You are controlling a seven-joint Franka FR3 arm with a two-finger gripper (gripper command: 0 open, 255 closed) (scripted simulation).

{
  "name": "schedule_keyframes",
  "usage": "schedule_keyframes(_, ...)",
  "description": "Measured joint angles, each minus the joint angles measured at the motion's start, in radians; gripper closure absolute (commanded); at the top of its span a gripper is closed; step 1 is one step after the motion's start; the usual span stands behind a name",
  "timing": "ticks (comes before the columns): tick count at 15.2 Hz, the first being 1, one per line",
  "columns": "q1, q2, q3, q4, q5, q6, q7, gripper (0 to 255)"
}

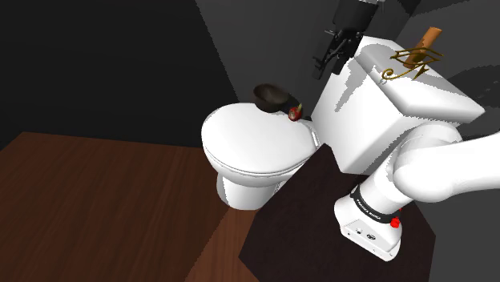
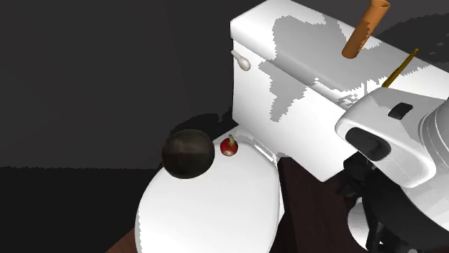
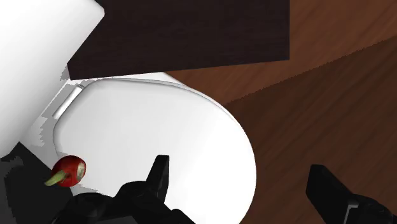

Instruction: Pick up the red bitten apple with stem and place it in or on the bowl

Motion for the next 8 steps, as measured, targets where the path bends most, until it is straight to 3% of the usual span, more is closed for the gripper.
schedule_keyframes(4,-0.013,0.027,-0.027,-0.026,-0.029,0.043,-0.041,0)
schedule_keyframes(8,-0.036,0.099,-0.075,-0.072,-0.079,0.147,-0.111,0)
